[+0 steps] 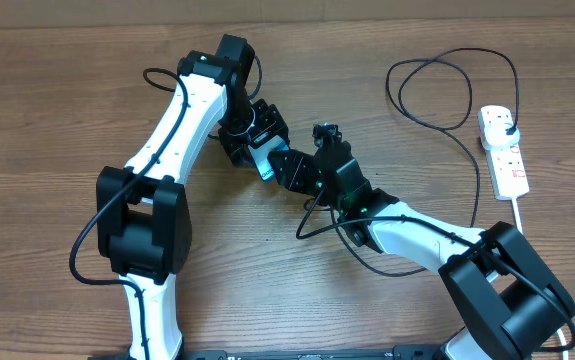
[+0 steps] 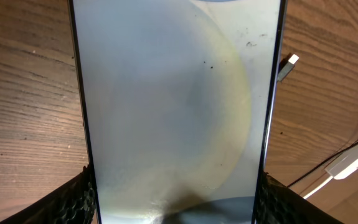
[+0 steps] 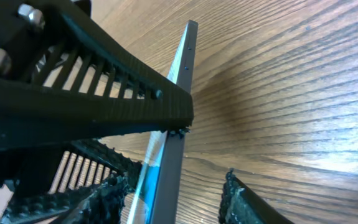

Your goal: Plug charger to phone and switch on socket

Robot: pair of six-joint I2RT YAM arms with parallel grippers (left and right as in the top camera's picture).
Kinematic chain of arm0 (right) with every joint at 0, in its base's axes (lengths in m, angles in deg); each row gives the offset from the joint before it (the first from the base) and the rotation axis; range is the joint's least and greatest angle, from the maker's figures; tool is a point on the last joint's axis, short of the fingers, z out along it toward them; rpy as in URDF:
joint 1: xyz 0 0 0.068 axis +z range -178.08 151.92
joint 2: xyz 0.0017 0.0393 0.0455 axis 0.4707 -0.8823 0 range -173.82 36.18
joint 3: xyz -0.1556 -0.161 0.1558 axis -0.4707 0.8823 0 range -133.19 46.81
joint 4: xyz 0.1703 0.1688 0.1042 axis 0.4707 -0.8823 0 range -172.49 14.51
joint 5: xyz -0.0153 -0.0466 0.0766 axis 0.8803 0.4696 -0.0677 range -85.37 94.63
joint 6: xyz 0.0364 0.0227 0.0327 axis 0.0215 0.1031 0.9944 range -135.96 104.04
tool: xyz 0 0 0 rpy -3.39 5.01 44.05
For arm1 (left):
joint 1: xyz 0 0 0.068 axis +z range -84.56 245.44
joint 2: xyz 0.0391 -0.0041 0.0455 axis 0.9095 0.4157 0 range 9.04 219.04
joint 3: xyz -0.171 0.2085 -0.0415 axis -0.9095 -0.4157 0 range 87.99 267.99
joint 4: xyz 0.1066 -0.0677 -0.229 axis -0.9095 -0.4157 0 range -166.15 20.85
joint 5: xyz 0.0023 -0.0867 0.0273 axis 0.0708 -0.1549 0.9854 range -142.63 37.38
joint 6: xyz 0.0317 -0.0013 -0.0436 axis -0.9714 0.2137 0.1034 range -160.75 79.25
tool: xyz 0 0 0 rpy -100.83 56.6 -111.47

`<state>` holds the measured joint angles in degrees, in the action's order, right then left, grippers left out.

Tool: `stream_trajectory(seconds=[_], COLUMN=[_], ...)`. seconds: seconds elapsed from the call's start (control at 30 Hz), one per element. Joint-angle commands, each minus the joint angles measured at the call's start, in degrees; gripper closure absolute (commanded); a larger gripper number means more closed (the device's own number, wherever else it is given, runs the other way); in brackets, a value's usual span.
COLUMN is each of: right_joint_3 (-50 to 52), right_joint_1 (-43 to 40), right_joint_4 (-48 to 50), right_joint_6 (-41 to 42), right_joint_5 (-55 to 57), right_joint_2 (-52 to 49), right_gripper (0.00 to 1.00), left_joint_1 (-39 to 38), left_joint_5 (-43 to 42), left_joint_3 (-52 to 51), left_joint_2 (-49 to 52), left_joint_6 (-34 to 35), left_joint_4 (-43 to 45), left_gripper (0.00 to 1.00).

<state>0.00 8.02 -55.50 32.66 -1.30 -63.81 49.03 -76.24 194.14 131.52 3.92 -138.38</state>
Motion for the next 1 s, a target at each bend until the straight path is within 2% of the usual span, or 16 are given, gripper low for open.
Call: stream_trajectory(seconds=[0.0,0.2,0.37,0.47,0.53,0.63,0.7,0.73,0.77,0.87,0.97], right_joint_3=[-1.5,-1.6,-1.6,-1.6,-1.6,-1.6,-1.6,-1.6,-1.6,-1.6,-1.6], right_joint_1=[0.3,0.3,0.3,0.3,0.3,0.3,0.1,-0.3,-0.7,-2.7,-6.1], right_joint_4=[0.2,0.1,0.3,0.3,0.4,0.5,0.3,0.3,0.3,-0.5,-4.2], right_joint_6=[3.3,6.1,7.6,8.5,8.9,8.9,8.8,8.8,8.8,8.6,8.6], right_joint_5=[0.3,-0.8,-0.8,-0.8,-1.0,-0.9,-0.9,-1.0,-1.1,-2.1,-4.2], right_joint_2=[-0.1,-0.1,-0.1,-0.1,-0.1,-0.1,-0.1,-0.1,-0.1,0.2,1.9], right_gripper=[0.52,0.68,0.77,0.87,0.96,0.96,0.96,0.96,0.96,0.96,0.96], left_joint_1=[0.0,-0.1,-0.1,-0.1,-0.2,-0.1,-0.1,0.0,0.0,0.0,0.1], left_joint_5=[-1.5,-1.5,-1.5,-1.4,-1.3,-1.3,-1.5,-1.7,-1.9,-1.4,3.5], left_joint_3=[1.8,1.8,1.8,1.8,1.8,1.8,1.8,2.2,2.6,4.3,4.6], left_joint_2=[-0.3,-0.3,-0.3,-0.3,-0.3,-0.3,-0.4,-0.4,-0.5,-1.6,-5.4], left_joint_6=[1.2,1.8,1.9,1.9,1.9,1.7,1.6,0.9,-0.1,-3.2,-5.4], left_joint_4=[0.3,0.8,1.1,1.6,1.9,2.2,2.4,2.3,2.2,1.9,2.1], left_gripper=[0.69,0.69,0.69,0.66,0.57,0.28,0.16,0.05,0.0,0.0,0.0])
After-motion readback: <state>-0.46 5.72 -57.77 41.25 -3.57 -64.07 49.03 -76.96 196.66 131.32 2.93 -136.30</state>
